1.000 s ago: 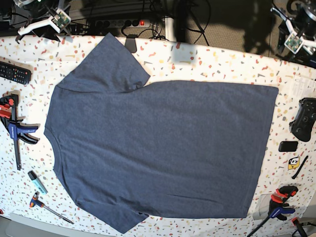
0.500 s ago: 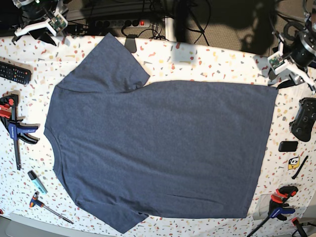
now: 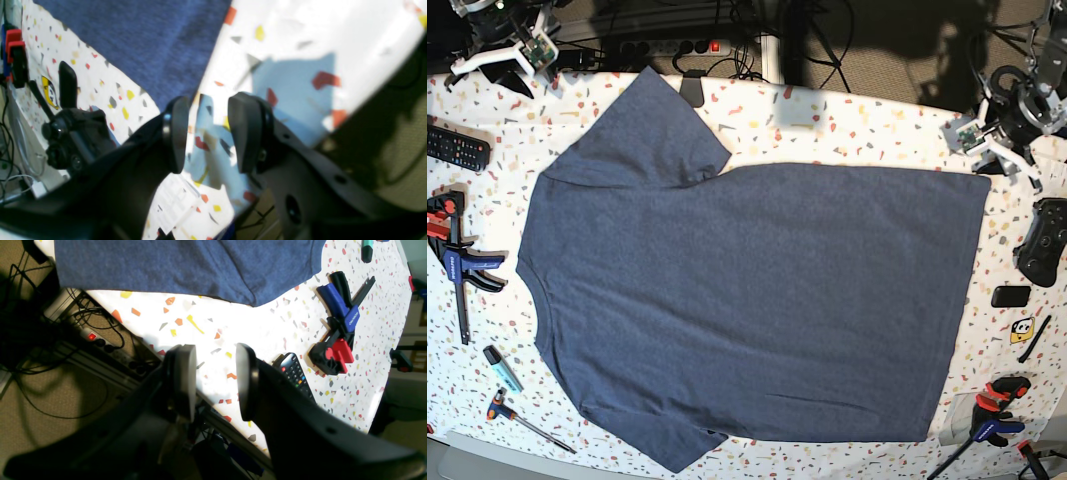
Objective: Fold the T-shirt properly
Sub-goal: 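Move the left gripper down to the shirt's hem corner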
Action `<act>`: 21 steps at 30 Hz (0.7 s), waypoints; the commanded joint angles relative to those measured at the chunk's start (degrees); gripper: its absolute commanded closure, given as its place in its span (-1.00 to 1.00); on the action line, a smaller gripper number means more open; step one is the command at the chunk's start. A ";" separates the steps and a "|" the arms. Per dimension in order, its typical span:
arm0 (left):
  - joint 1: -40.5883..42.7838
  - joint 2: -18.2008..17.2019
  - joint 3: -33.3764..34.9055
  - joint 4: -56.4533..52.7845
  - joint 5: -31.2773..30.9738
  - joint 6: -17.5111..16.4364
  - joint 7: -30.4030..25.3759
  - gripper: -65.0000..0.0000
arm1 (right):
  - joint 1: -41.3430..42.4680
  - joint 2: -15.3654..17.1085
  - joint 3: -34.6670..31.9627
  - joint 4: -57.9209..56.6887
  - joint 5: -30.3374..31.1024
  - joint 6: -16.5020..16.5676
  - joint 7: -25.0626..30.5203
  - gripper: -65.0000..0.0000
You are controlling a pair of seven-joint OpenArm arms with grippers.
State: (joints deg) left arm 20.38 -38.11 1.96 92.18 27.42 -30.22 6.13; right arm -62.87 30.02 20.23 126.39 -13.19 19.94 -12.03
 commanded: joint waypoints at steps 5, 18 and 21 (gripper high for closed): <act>-2.23 -0.98 -0.28 -2.25 0.63 0.22 -3.34 0.28 | -0.66 0.26 0.37 1.01 0.33 -1.16 0.83 0.37; -11.10 -0.98 7.52 -11.65 2.19 0.20 -4.44 0.29 | -0.66 0.26 0.39 0.98 0.31 -1.16 0.57 0.37; -13.05 -0.98 10.69 -12.85 3.21 0.20 -3.69 0.29 | -0.66 0.28 0.39 0.98 0.31 -1.16 -0.09 0.37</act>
State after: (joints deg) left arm 7.07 -38.26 12.60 79.48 30.04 -28.51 1.58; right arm -62.87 30.02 20.23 126.39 -13.17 19.90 -12.80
